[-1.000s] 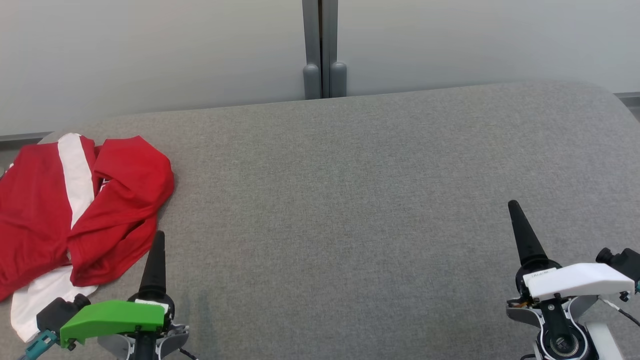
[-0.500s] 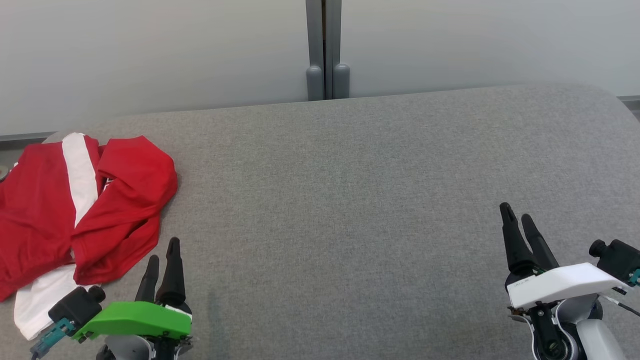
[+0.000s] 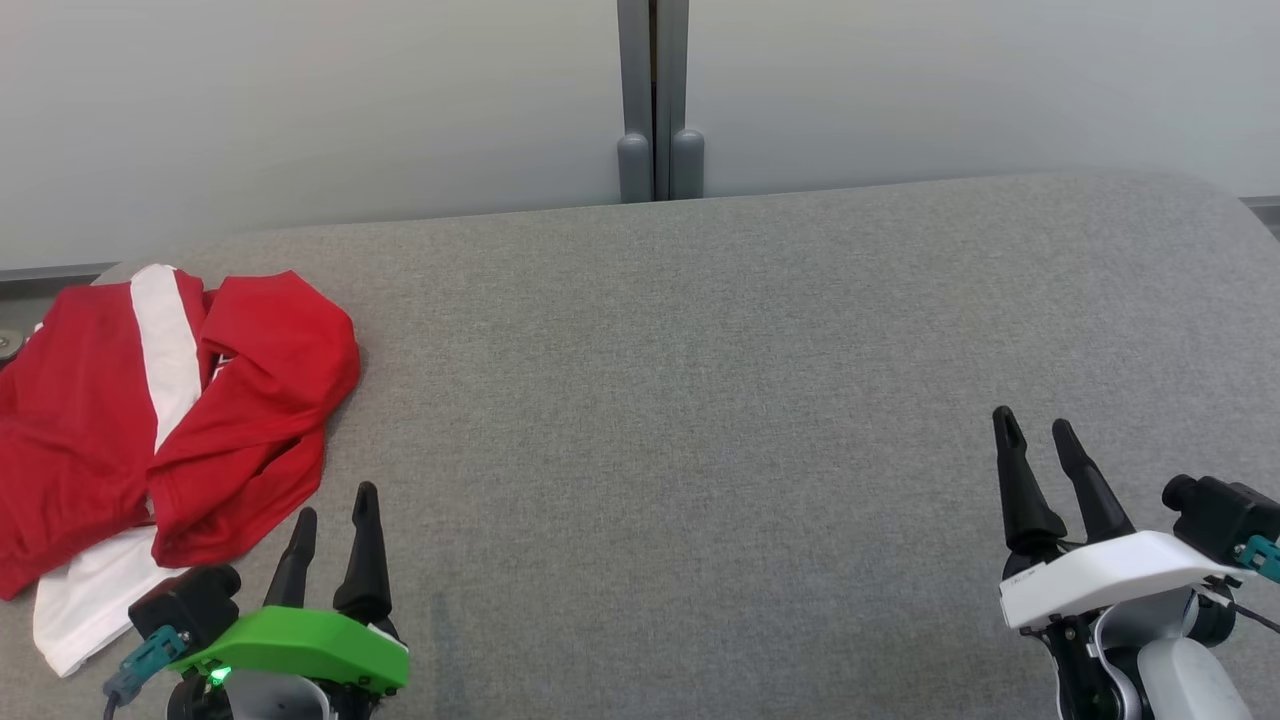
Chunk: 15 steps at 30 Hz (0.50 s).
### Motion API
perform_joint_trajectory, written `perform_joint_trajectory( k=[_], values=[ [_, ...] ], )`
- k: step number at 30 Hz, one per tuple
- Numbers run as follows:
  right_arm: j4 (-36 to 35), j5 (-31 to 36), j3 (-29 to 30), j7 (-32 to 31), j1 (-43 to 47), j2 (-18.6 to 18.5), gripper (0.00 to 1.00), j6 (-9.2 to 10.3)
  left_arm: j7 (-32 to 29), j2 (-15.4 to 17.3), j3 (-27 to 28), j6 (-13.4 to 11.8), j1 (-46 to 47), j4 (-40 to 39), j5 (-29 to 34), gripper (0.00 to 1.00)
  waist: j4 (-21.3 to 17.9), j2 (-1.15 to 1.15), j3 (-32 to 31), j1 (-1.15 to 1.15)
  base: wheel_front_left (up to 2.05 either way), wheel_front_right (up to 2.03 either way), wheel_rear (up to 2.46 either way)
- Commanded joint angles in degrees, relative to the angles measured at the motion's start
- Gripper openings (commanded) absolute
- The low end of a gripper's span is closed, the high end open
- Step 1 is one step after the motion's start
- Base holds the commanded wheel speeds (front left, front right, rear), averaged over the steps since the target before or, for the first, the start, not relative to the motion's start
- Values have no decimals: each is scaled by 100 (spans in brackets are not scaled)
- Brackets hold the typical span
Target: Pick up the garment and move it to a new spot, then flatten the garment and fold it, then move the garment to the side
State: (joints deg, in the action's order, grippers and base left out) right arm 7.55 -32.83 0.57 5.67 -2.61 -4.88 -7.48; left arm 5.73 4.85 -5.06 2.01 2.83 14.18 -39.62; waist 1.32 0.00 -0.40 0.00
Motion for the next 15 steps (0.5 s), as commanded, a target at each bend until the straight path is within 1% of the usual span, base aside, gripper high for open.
perform_joint_trajectory(
  k=[1,15],
  values=[
    [-80,227,23,71,-14,-12,100,-1,64,84,-27,-30,-9,-88,205,100,3,0,-1,0,0,0,0],
    [-68,1239,148,291,46,-2,100,-1,283,161,-178,-169,-78,-93,1097,100,25,0,-2,0,0,0,0]
  ],
)
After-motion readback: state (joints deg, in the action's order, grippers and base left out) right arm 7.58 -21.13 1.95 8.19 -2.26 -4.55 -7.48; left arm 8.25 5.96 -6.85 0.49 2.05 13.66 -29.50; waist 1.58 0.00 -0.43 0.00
